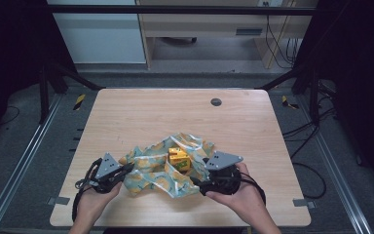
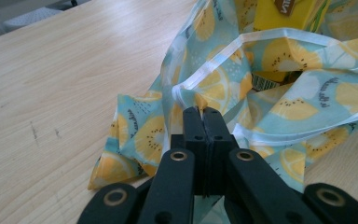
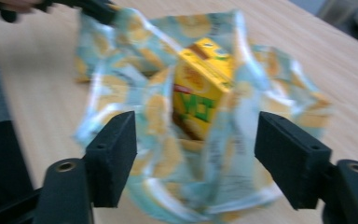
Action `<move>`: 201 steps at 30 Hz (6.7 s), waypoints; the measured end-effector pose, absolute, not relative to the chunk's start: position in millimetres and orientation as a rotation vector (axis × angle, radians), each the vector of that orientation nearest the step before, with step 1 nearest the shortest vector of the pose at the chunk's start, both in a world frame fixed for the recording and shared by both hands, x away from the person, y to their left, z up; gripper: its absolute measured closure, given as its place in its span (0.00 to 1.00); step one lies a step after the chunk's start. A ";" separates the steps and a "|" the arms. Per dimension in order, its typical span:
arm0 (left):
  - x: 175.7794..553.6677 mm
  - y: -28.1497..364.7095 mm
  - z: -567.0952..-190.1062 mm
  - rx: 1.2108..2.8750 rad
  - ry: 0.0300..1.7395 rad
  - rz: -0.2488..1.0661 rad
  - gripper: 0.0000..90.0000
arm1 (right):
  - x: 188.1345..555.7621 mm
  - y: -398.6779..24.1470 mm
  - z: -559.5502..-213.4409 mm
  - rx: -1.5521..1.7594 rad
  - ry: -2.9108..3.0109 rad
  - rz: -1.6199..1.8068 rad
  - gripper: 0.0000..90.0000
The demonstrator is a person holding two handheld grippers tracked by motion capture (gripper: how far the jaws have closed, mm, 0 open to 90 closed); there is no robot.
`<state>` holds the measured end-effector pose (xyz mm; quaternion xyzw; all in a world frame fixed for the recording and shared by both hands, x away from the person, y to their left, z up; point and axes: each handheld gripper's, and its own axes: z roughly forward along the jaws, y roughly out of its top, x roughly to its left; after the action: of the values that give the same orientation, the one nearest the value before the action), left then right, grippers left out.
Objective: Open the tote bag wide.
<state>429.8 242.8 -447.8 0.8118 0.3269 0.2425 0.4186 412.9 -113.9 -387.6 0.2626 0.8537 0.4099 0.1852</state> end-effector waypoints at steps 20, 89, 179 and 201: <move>425.4 241.0 -441.4 2.002 0.777 0.636 1.00 | 472.6 -100.6 -409.8 0.828 2.473 0.850 0.57; 431.5 251.0 -471.3 2.296 0.754 0.484 1.00 | 501.6 -168.1 -481.7 1.201 2.367 1.010 1.00; 515.3 195.2 -420.3 2.177 0.752 0.479 0.49 | 440.8 -100.7 -453.5 0.806 2.577 1.113 0.27; 534.4 170.1 -438.7 2.294 0.755 0.395 0.99 | 441.3 -112.7 -472.4 0.746 2.666 1.055 0.99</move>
<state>534.4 170.1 -438.7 0.8815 0.2903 0.1519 0.3402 441.3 -112.7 -472.4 0.2508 0.8964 0.3545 0.0892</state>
